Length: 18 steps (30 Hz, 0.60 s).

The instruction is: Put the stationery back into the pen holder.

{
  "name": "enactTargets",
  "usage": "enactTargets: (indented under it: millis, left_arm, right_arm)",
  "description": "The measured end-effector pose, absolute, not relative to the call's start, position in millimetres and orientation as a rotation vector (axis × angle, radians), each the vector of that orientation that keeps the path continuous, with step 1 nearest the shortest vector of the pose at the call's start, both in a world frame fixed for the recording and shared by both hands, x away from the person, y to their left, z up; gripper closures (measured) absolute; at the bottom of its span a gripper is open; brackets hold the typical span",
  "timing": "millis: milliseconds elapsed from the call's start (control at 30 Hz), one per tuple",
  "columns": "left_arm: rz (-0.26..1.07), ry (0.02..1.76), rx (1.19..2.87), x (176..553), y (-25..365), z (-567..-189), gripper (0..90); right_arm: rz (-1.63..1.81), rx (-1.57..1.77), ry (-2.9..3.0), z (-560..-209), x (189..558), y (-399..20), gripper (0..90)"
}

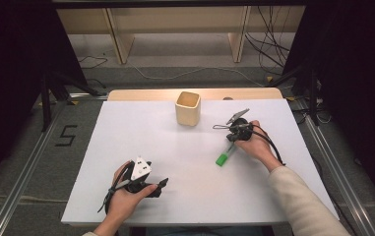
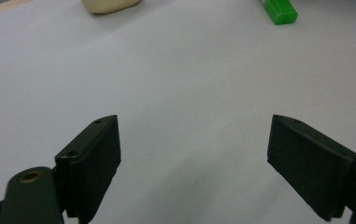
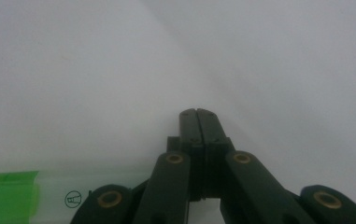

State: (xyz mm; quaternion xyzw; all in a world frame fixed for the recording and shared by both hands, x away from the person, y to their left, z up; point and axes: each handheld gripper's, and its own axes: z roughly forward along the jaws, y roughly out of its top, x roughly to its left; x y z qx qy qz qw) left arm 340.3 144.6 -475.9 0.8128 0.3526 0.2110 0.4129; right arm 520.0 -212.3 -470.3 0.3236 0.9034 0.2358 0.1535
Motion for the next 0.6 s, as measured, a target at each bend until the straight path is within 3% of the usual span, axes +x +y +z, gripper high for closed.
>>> enactTargets:
  millis: [600]
  left_arm:
    - [0.532,0.881,2.049,339.7,144.9,-475.5,17.3]
  right_arm:
    - [0.593,0.958,2.625,-466.6,515.0,-216.8,90.0]
